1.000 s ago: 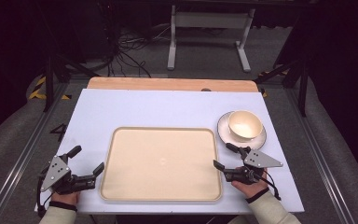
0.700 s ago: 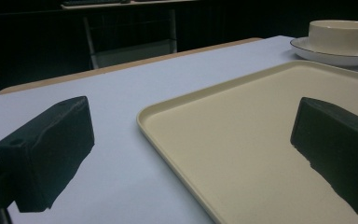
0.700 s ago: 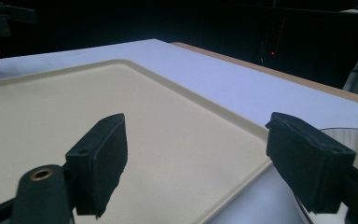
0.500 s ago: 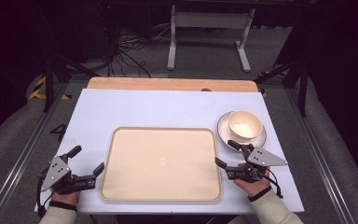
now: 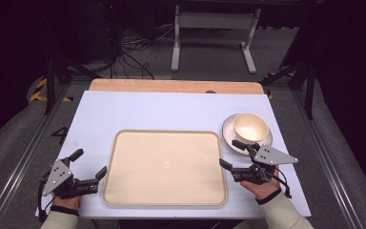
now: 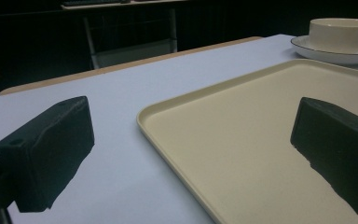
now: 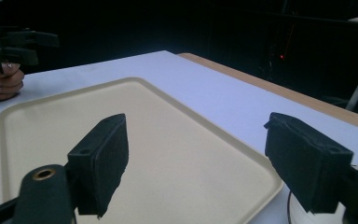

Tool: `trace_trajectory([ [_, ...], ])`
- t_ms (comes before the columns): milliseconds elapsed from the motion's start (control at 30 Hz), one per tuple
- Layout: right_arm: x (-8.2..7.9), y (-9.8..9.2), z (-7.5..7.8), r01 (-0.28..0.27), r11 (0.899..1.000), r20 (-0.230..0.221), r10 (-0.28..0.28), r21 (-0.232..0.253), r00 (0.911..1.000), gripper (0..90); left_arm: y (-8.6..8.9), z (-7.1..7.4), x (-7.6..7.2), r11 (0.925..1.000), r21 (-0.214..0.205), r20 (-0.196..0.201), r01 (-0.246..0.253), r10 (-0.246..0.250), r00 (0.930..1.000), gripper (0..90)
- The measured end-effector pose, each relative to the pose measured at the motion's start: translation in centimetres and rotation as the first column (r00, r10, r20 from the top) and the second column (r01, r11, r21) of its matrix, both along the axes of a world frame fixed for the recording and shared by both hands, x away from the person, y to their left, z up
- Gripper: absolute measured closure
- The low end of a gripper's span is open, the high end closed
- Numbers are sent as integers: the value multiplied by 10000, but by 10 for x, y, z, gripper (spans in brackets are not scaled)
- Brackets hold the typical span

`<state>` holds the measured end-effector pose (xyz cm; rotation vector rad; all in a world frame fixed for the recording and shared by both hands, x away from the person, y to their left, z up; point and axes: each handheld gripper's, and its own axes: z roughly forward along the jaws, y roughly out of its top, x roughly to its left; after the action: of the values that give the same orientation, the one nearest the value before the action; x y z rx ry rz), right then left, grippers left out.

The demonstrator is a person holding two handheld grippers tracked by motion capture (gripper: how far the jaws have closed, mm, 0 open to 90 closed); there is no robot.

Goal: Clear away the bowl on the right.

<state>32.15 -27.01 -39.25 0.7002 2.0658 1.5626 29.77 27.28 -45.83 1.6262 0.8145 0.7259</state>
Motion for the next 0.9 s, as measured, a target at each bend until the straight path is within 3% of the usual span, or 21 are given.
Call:
trace_trajectory([
  [233,1,-7,16,-92,9997,-107,95,226,9999,227,-1,0,0,10000,72,-16,39,-39,10000,2],
  [433,1,-11,30,-122,9985,128,115,540,9999,247,-1,0,0,10000,58,-10,41,-41,10000,2],
  [900,4,-9,40,-420,9972,143,412,612,9990,311,0,0,0,10000,-3,-9,-7,7,10000,2],
])
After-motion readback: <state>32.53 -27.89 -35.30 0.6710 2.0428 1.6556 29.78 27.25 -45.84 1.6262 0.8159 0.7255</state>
